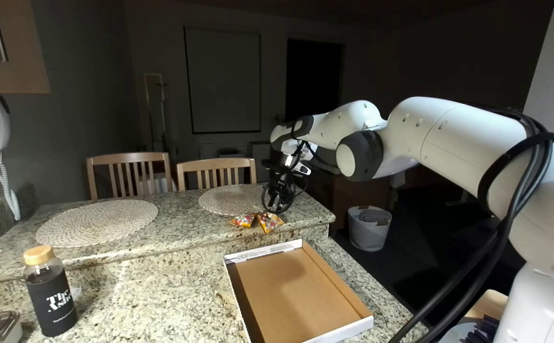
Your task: Place the two sachets on the box.
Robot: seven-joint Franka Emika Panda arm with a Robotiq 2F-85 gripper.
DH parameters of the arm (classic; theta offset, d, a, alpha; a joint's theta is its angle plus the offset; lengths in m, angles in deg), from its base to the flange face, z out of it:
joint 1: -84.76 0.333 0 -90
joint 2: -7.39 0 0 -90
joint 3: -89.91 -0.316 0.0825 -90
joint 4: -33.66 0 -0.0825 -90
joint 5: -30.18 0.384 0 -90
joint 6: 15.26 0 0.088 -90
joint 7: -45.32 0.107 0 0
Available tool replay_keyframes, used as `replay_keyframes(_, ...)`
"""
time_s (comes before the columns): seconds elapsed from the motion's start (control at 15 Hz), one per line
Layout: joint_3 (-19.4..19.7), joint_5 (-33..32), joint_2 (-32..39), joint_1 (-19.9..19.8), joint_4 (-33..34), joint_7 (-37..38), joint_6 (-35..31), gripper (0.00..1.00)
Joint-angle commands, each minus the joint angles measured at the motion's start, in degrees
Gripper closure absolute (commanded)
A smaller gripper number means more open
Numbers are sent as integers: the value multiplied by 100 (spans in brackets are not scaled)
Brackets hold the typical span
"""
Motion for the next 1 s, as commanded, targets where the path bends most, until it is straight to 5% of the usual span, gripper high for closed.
replay_keyframes(0.0, -47, -5, -43, 33, 57, -249, 5, 12)
replay_keyframes(0.13, -43, -50, -19, 93, 110, -351, 104, 1)
replay_keyframes(0.27, -21, -87, 0, 156, 122, -417, 224, 0)
replay_keyframes(0.4, 5, -122, 10, 207, 122, -439, 425, 26)
replay_keyframes(0.93, 155, -248, 43, 220, 176, -324, 1014, 74)
